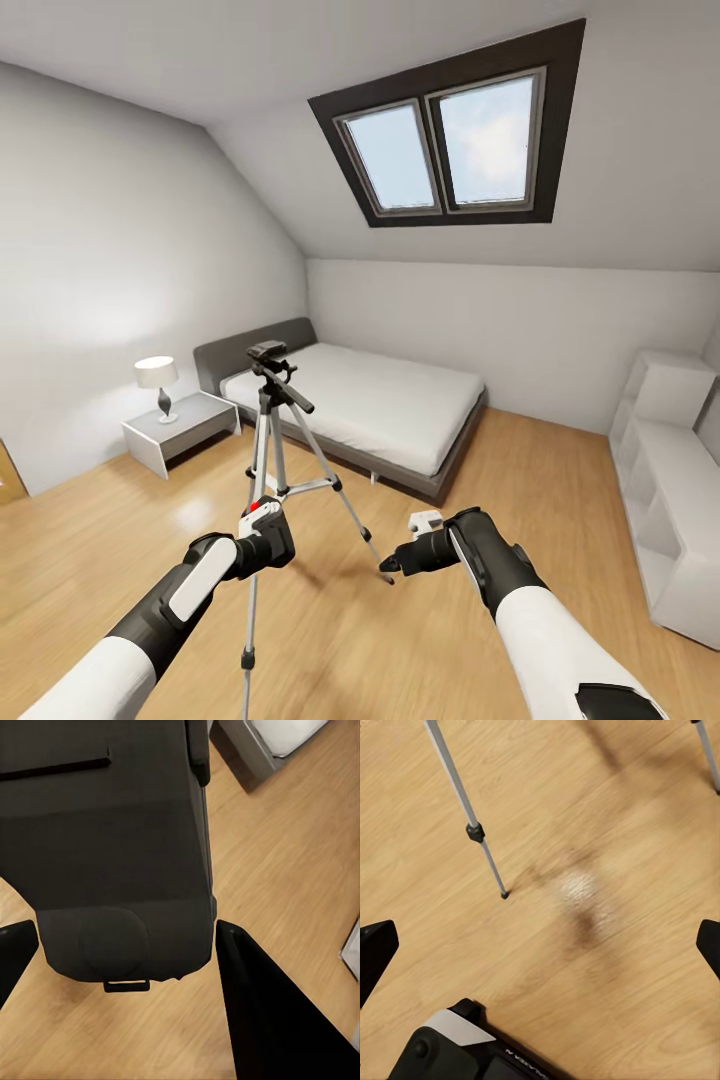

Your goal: Attach the digital camera to the camera tripod in the bedroom.

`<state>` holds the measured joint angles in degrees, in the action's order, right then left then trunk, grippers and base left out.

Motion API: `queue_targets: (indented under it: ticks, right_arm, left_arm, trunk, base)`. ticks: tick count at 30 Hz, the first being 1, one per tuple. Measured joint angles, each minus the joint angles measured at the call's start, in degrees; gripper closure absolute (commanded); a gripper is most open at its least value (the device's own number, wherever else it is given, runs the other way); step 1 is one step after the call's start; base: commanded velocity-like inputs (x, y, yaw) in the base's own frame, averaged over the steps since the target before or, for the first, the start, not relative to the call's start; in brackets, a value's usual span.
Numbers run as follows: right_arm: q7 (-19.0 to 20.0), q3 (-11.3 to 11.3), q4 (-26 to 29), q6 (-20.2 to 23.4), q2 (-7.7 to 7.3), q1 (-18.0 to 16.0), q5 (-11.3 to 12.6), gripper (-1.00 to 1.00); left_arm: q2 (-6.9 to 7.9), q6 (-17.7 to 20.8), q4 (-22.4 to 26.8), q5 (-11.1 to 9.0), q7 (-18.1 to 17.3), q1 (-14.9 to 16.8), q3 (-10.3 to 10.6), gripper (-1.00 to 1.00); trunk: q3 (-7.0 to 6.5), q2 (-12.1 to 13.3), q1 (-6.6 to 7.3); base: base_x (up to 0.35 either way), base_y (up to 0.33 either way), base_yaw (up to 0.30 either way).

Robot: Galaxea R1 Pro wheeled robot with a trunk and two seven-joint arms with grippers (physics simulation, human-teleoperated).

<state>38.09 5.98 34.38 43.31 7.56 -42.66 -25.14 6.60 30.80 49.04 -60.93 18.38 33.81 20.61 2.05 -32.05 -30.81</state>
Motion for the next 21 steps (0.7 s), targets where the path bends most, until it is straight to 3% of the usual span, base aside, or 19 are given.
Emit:
queue_targets:
  ticks: [16,21]
  right_arm:
    - [0.03,0.10,-0.18,0.07,-0.10,-0.04,0.29,-1.00]
    - [-0.16,0.18,-3.95,0.08,-0.84,-0.03,0.40,-1.00]
  left_arm:
    - [0.01,-0.10,-0.58,-0.23,0.01,0.00,-0.12,1.00]
    - [-0.06,-0.01,-3.60,-0.25,0.06,0.00,-0.20,1.00]
  trunk:
    - [-2.77,6.35,3.51]
    - [-3.67,8.37,4.61]
  base:
    - [0.000,0.000,0.000]
    - [0.000,0.000,0.000]
